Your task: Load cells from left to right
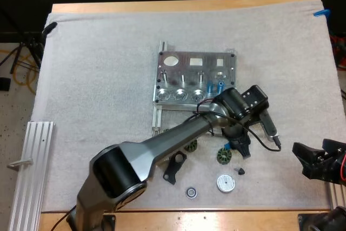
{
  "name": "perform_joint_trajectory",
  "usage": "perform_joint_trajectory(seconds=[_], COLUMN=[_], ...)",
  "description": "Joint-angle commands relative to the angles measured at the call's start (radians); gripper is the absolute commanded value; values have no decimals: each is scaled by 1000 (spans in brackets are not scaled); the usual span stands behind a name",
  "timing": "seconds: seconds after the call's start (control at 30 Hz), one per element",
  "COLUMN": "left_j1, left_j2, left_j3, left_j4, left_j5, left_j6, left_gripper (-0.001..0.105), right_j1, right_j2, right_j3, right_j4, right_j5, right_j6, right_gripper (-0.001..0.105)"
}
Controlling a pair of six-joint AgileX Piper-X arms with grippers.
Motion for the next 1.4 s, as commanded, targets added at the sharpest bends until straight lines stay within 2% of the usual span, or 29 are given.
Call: perform_joint_trajectory(seconds=[0.0,0.63,0.73,0.8,0.83,0.97,1.1,1.17,1.27,1.37], left_j1=[-4,-4,-4,-4,-4,-4,-4,-2,8,39], left_j2=[12,114,114,114,114,114,111,94,32,-45], left_j3=[1,1,1,1,1,1,-15,-32,-37,-37], left_j4=[6,20,13,14,14,14,35,79,128,155], left_j5=[7,7,0,0,0,0,-1,-7,-71,-67], left_j6=[4,-39,-41,-41,-41,-41,-37,0,49,58], left_gripper=[52,52,40,24,22,1,0,0,0,0], right_j1=[0,0,0,0,0,0,0,0,0,-2], right_j2=[-1,-1,-1,-1,-1,-1,-1,-1,2,22], right_j3=[-8,-8,-8,-8,-8,-8,-8,-8,-8,-8], right_j4=[-1,-1,-1,-1,-1,-1,-1,-1,9,9], right_j5=[6,6,6,6,6,6,6,13,108,152], right_j6=[-9,-9,-9,-9,-9,-9,-9,-9,-9,-9], right_gripper=[70,70,70,70,70,70,70,70,70,70])
